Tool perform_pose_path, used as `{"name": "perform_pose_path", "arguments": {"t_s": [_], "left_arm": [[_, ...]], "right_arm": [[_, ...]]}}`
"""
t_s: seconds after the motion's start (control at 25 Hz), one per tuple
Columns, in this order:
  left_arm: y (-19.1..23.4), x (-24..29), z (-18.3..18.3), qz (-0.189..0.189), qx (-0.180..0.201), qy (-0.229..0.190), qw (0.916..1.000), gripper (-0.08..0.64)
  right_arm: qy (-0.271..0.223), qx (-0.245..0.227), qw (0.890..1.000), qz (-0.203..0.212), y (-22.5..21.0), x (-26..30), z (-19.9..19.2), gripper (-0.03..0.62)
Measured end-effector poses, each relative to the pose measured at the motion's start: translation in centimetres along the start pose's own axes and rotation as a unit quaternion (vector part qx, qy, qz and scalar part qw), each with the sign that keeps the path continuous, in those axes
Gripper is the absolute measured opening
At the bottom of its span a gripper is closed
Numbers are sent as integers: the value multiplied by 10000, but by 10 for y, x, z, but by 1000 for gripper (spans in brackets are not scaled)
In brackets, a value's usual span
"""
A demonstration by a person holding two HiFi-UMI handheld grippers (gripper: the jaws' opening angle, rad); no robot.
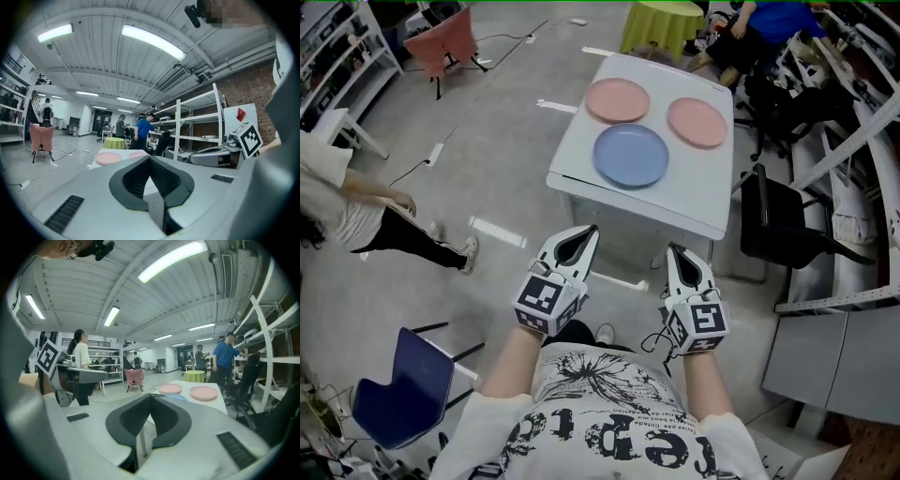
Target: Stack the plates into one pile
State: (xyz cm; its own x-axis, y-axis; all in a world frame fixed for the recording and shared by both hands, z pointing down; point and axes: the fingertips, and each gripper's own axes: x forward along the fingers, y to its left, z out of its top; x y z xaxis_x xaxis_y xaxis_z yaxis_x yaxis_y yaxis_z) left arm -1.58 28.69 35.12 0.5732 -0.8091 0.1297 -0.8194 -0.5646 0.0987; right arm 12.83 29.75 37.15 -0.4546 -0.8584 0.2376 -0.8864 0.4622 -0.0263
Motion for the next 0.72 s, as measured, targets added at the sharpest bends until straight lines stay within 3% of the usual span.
{"name": "perform_pose_path", "arguments": {"t_s": [0.4,0.72], "left_arm": [[74,75,-4,379,-125,176,9990,14],[183,172,-4,263,-154,359,9989,14]], "right_arm": [[145,2,9999,20,-44,91,7,6],[289,183,9991,-243,-76,218,24,6]]}}
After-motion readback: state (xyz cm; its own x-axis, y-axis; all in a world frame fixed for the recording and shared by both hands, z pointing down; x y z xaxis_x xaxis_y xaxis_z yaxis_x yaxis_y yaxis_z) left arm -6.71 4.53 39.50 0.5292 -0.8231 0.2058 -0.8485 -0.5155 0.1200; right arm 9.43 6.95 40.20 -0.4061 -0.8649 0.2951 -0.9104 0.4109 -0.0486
